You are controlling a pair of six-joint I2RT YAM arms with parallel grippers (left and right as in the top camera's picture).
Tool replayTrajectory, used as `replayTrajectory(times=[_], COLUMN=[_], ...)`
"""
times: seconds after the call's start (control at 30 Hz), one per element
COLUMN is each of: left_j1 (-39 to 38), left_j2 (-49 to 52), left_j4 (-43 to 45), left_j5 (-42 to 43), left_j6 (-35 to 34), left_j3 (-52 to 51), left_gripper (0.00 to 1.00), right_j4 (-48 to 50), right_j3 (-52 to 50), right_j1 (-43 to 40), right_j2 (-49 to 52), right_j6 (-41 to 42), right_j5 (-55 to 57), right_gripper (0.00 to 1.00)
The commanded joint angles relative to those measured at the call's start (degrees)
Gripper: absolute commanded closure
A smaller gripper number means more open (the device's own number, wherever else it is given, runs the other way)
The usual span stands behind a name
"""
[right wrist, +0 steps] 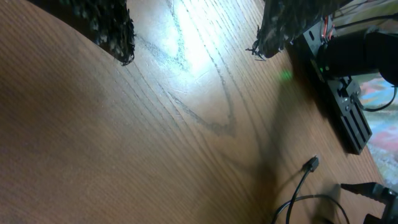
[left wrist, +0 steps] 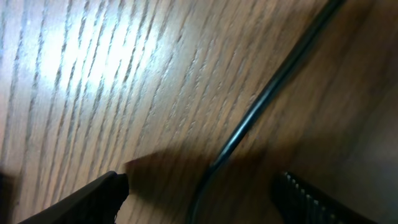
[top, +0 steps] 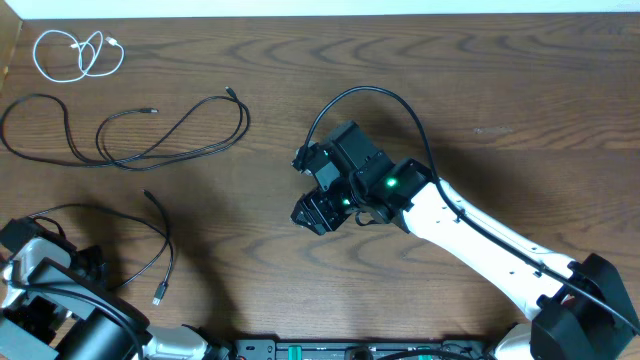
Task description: Untangle cables
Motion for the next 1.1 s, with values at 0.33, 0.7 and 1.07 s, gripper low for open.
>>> replayTrajectory(times=[0.33,0.7,1.07], left_j1=[0.1,0.1,0.2], left_j2=[1.6,1.6,1.6], left_j4=[5.2,13.6,21.2], left_j5=[7.6,18.8,16.6], left_j6=[-0.5,-0.2,6.8], left_j3=[-2.4,-2.4,-2.4], left_gripper=[0.71,0.91,0.87], right_j4=[-0.2,-0.2,-0.3], right_j3=[0.4,0.4,0.4], right_j1=[0.4,0.4,0.4], right_j2=[-0.5,-0.5,-0.5], right_j6=[-0.7,-0.7,-0.7], right_j5=[0.2,0.2,0.2], right_gripper=[0.39,0.45,0.46])
